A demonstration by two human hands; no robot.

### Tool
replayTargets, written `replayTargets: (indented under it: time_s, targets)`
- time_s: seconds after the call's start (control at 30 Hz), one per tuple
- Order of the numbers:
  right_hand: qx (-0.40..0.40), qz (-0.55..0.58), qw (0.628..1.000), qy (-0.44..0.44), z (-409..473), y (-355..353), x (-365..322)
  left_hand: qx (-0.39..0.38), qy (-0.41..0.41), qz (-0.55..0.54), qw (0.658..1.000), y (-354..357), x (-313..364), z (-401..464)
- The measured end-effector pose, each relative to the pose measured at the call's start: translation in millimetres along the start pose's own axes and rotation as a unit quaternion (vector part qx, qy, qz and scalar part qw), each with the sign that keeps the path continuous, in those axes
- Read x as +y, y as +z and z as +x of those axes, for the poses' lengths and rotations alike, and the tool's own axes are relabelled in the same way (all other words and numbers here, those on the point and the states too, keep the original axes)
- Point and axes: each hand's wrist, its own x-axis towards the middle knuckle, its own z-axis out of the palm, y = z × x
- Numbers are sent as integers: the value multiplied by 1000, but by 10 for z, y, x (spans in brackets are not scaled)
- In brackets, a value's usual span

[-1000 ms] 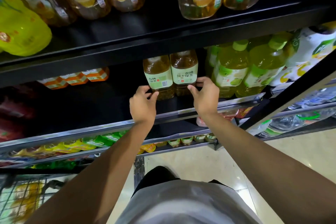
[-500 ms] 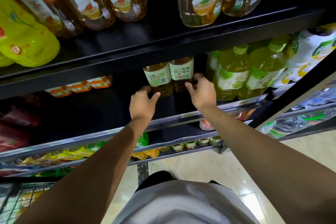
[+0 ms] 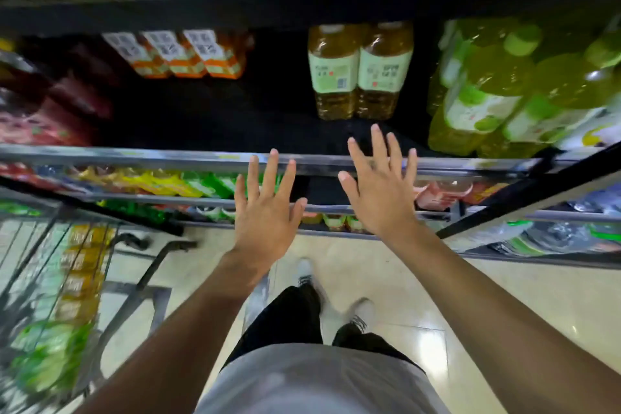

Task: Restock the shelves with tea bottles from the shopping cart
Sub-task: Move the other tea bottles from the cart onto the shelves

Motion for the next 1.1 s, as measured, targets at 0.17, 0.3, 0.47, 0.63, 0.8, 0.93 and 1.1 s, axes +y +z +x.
replayTargets:
  time_s: [0.17,0.3,0.47,0.63,0.8,0.93,1.1]
  targets:
    - [7,33,998,-60,-228,228,-365,-55,-111,-25,992,73,-389,-676]
    - [-48,43,992,-108,-513,412,-828,-66,-170,-17,983,98,-758,-1145]
    - [-94,15,978,-183,-848,614,-1411,-74,-232,-18,970,93,-1167,-1641]
    - [-128,-16,967,-221,-1155,902,-2238,-76,-289,-32,954,81,-1816,-2351]
    - [-168,-24,952,-256,-1535,1169,-3216,-70,-364,-64,927,152,-2668,-3263]
    - [-190,-43,937,-290,-1803,1376,-3976,-55,-411,-88,906,181,-3171,-3861]
    - [-213,-49,913,-344,-2048,1541,-4894,-25,-475,-107,873,66,-3571,-4339]
